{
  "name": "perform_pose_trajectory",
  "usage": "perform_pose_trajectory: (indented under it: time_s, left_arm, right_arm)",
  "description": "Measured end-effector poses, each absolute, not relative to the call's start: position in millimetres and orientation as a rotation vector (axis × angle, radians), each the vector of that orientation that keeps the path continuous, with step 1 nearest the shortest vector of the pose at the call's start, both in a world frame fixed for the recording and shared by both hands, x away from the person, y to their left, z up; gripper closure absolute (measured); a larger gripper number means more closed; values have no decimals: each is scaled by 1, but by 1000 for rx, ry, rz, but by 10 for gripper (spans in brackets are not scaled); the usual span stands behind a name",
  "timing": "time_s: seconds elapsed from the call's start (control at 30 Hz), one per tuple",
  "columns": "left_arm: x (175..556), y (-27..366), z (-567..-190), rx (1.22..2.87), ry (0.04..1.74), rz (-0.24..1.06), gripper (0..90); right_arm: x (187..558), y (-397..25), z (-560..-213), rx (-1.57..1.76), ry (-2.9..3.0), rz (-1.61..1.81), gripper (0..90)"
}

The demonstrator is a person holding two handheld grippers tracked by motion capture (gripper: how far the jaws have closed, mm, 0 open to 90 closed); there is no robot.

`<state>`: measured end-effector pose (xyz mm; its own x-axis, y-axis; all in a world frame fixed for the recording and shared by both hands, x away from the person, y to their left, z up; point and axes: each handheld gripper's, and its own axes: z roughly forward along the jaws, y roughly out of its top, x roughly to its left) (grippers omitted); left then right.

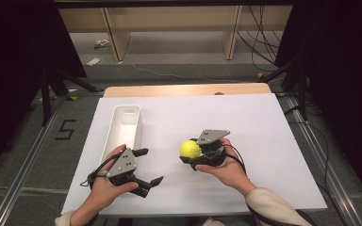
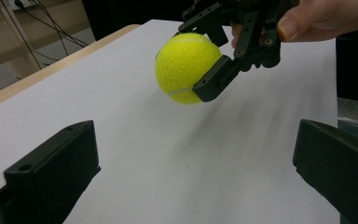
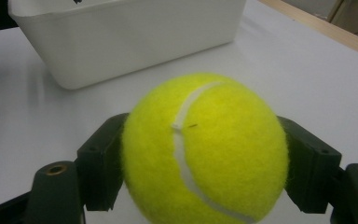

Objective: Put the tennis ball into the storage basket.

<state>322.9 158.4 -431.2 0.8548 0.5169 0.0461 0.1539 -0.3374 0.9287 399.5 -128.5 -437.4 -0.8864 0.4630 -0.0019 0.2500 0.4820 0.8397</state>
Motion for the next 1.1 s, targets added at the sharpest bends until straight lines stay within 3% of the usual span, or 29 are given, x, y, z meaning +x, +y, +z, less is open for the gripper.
perform_pose_trajectory:
  time_s: [1.1]
  left_arm:
    - [323,158,-432,1906,497,400,0]
  right_arm:
    - [405,-124,-424,611,2453,1421,265]
